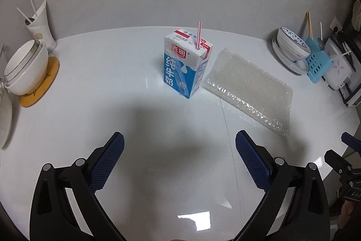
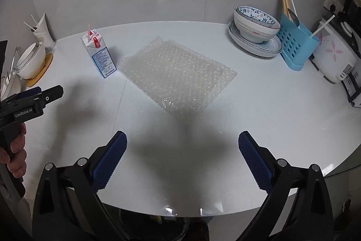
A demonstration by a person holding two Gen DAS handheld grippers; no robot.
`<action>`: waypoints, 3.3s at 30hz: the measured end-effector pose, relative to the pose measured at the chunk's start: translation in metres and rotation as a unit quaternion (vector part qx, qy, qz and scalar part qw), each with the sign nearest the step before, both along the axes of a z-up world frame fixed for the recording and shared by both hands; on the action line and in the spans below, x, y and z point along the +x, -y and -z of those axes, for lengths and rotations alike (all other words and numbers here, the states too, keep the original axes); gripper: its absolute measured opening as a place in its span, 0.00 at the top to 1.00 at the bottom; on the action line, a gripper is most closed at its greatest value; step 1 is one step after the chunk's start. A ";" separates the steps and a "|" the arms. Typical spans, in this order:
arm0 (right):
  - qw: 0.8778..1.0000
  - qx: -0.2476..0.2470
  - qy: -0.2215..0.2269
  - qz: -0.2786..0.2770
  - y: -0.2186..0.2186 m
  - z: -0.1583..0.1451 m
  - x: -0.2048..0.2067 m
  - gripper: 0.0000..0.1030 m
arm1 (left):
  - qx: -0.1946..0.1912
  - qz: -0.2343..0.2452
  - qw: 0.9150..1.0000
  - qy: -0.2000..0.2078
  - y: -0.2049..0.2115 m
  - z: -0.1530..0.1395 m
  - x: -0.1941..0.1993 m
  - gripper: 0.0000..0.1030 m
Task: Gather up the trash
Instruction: 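Grasp the milk carton with the left tool while the right tool grasps the bubble wrap, then carry the milk carton and bubble wrap down over the trash bin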
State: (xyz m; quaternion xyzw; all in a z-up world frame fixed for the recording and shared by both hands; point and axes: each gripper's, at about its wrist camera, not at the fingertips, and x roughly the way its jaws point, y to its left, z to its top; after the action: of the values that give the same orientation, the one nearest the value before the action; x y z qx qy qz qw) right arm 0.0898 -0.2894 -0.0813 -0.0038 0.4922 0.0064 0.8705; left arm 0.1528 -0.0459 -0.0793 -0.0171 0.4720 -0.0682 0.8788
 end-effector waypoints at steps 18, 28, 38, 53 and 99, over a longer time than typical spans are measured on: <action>0.995 0.003 -0.090 -0.041 -0.008 0.063 0.120 0.08 | 0.004 -0.033 0.999 0.002 0.018 0.052 0.107 0.06; 0.984 0.018 -0.164 -0.062 -0.032 0.112 0.160 0.08 | 0.009 -0.011 1.000 0.018 0.029 0.064 0.134 0.10; 0.981 -0.001 -0.193 -0.017 -0.030 0.115 0.168 0.44 | 0.006 -0.005 1.000 0.024 0.031 0.056 0.136 0.29; 0.983 0.032 -0.178 -0.013 0.013 0.101 0.161 0.88 | 0.025 -0.070 0.997 0.002 0.050 0.030 0.081 0.29; 0.999 0.000 -0.002 0.038 0.018 -0.027 -0.085 0.88 | -0.014 -0.010 1.000 0.018 0.022 -0.029 -0.141 0.29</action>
State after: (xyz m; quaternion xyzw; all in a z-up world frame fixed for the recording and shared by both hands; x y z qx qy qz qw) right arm 0.0043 -0.3078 -0.0538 0.0150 0.4940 -0.0268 0.8689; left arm 0.0115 -0.0679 -0.0507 -0.0327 0.4550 -0.0663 0.8874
